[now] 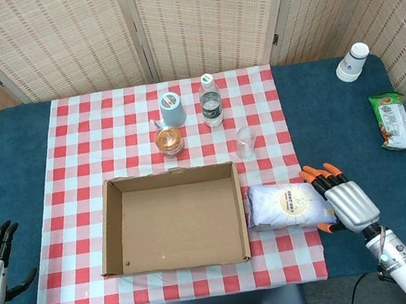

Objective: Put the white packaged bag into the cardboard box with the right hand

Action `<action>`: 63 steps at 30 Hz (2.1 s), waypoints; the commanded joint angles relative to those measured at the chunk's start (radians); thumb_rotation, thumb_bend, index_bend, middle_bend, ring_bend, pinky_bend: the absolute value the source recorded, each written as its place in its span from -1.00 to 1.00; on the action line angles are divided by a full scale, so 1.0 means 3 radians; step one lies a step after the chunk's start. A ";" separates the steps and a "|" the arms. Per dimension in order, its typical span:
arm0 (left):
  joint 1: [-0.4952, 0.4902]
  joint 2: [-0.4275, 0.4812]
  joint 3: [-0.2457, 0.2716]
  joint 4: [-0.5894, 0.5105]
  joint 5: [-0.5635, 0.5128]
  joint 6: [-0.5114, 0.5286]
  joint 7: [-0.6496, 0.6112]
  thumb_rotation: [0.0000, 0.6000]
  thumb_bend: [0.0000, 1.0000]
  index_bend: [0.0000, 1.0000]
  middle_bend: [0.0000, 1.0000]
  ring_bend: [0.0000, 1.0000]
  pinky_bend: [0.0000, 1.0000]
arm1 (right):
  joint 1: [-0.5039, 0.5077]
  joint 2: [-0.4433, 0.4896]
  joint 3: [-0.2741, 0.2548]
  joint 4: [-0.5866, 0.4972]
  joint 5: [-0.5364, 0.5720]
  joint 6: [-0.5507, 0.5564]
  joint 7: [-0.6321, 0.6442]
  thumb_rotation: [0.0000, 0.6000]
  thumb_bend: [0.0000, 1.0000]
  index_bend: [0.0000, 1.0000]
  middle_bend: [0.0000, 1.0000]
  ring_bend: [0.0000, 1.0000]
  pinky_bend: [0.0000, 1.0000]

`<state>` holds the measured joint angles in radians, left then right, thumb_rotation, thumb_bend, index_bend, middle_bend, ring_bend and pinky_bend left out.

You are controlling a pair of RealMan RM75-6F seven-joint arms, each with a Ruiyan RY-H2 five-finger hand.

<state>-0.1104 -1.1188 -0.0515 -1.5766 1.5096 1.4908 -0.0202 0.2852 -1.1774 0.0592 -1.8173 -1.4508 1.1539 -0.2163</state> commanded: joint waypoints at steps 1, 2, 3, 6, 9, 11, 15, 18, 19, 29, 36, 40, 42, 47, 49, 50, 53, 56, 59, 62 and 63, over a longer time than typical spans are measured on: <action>-0.0001 0.0002 0.0004 -0.0006 0.0006 -0.0003 0.0003 1.00 -0.52 -1.00 -1.00 -1.00 -0.80 | 0.0042 -0.0083 0.0001 -0.0025 0.0057 -0.0027 -0.0091 1.00 -1.00 -1.00 -1.00 -1.00 -1.00; -0.0001 0.0003 0.0006 -0.0008 0.0009 -0.0002 0.0003 1.00 -0.52 -1.00 -1.00 -1.00 -0.80 | 0.0056 -0.0109 0.0003 -0.0017 0.0076 -0.0041 -0.0114 1.00 -1.00 -1.00 -1.00 -1.00 -1.00; 0.0000 0.0004 0.0009 -0.0011 0.0013 0.0000 0.0004 1.00 -0.52 -1.00 -1.00 -1.00 -0.80 | 0.0071 -0.0136 0.0005 -0.0009 0.0097 -0.0059 -0.0134 1.00 -1.00 -1.00 -1.00 -1.00 -1.00; 0.0004 0.0009 0.0011 -0.0018 0.0019 0.0007 -0.0005 1.00 -0.52 -1.00 -1.00 -1.00 -0.80 | 0.0131 -0.0224 0.0018 0.0041 0.0170 -0.0131 -0.0200 1.00 -1.00 -1.00 -1.00 -1.00 -1.00; 0.0009 0.0019 0.0009 -0.0022 0.0016 0.0016 -0.0027 1.00 -0.52 -1.00 -1.00 -1.00 -0.80 | 0.0179 -0.0308 0.0050 0.0105 0.0269 -0.0171 -0.0258 1.00 -1.00 -1.00 -1.00 -1.00 -1.00; 0.0008 0.0023 0.0007 -0.0020 0.0014 0.0013 -0.0042 1.00 -0.52 -1.00 -1.00 -1.00 -0.80 | 0.0210 -0.0357 0.0075 0.0143 0.0362 -0.0201 -0.0294 1.00 -1.00 -1.00 -1.00 -1.00 -1.00; 0.0004 0.0025 0.0007 -0.0013 0.0008 0.0000 -0.0058 1.00 -0.51 -1.00 -1.00 -1.00 -0.80 | 0.0262 -0.0422 0.0095 0.0205 0.0468 -0.0253 -0.0319 1.00 -1.00 -1.00 -1.00 -1.00 -1.00; 0.0000 0.0026 0.0004 -0.0008 -0.0002 -0.0009 -0.0071 1.00 -0.52 -1.00 -1.00 -1.00 -0.80 | 0.0298 -0.0463 0.0104 0.0258 0.0518 -0.0288 -0.0308 1.00 -1.00 -1.00 -1.00 -1.00 -1.00; 0.0000 0.0025 0.0003 -0.0005 -0.0004 -0.0011 -0.0075 1.00 -0.52 -1.00 -1.00 -1.00 -0.80 | 0.0314 -0.0479 0.0107 0.0279 0.0541 -0.0308 -0.0302 1.00 -1.00 -1.00 -1.00 -1.00 -1.00; -0.0003 0.0025 -0.0005 0.0013 -0.0020 -0.0019 -0.0110 1.00 -0.52 -1.00 -1.00 -1.00 -0.80 | 0.0435 -0.0583 0.0090 0.0440 0.0661 -0.0481 -0.0228 1.00 -1.00 -1.00 -1.00 -1.00 -0.96; -0.0008 0.0026 -0.0003 0.0017 -0.0021 -0.0031 -0.0121 1.00 -0.51 -1.00 -1.00 -1.00 -0.80 | 0.0424 -0.0684 0.0094 0.0532 0.0700 -0.0346 -0.0294 1.00 -1.00 -0.47 -0.61 -0.61 -0.14; -0.0008 0.0023 -0.0002 0.0017 -0.0018 -0.0029 -0.0119 1.00 -0.52 -1.00 -1.00 -1.00 -0.80 | 0.0423 -0.0709 0.0093 0.0548 0.0730 -0.0300 -0.0342 1.00 -1.00 -0.18 -0.37 -0.33 0.09; -0.0008 0.0022 -0.0003 0.0017 -0.0019 -0.0028 -0.0119 1.00 -0.51 -1.00 -1.00 -1.00 -0.80 | 0.0425 -0.0709 0.0090 0.0542 0.0755 -0.0297 -0.0359 1.00 -1.00 -0.10 -0.32 -0.27 0.14; -0.0007 0.0021 -0.0002 0.0017 -0.0020 -0.0027 -0.0120 1.00 -0.51 -1.00 -1.00 -1.00 -0.80 | 0.0424 -0.0708 0.0090 0.0538 0.0760 -0.0275 -0.0360 1.00 -1.00 0.01 -0.28 -0.26 0.16; -0.0008 0.0020 -0.0002 0.0020 -0.0021 -0.0031 -0.0121 1.00 -0.51 -1.00 -1.00 -1.00 -0.80 | 0.0415 -0.0679 0.0110 0.0491 0.0730 -0.0226 -0.0311 1.00 -1.00 0.05 -0.28 -0.26 0.16; -0.0009 0.0020 -0.0002 0.0022 -0.0023 -0.0032 -0.0123 1.00 -0.51 -1.00 -1.00 -1.00 -0.80 | 0.0411 -0.0644 0.0111 0.0450 0.0713 -0.0214 -0.0289 1.00 -1.00 0.05 -0.28 -0.26 0.16; -0.0010 0.0024 -0.0006 0.0026 -0.0032 -0.0037 -0.0135 1.00 -0.52 -1.00 -1.00 -1.00 -0.80 | 0.0401 -0.0507 0.0123 0.0292 0.0663 -0.0160 -0.0279 1.00 -1.00 0.05 -0.27 -0.26 0.16; -0.0009 0.0027 -0.0010 0.0028 -0.0042 -0.0038 -0.0142 1.00 -0.52 -1.00 -1.00 -1.00 -0.80 | 0.0387 -0.0316 0.0164 0.0050 0.0652 -0.0060 -0.0372 1.00 -1.00 0.05 -0.28 -0.26 0.17; -0.0011 0.0032 -0.0008 0.0017 -0.0044 -0.0046 -0.0139 1.00 -0.51 -1.00 -1.00 -1.00 -0.80 | 0.0376 -0.0065 0.0219 -0.0275 0.0621 0.0079 -0.0577 1.00 -1.00 0.06 -0.27 -0.26 0.17; -0.0014 0.0032 -0.0002 0.0005 -0.0031 -0.0049 -0.0129 1.00 -0.51 -1.00 -1.00 -1.00 -0.80 | 0.0364 0.0217 0.0286 -0.0678 0.0608 0.0209 -0.0777 1.00 -1.00 0.06 -0.27 -0.26 0.17; -0.0015 0.0031 0.0001 0.0002 -0.0026 -0.0050 -0.0126 1.00 -0.51 -1.00 -1.00 -1.00 -0.80 | 0.0367 0.0305 0.0311 -0.0810 0.0613 0.0234 -0.0831 1.00 -1.00 0.06 -0.27 -0.26 0.17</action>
<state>-0.1149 -1.1095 -0.0514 -1.5759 1.5017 1.4758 -0.0580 0.3990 -1.1698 0.1270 -1.9541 -1.2609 1.1810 -0.4026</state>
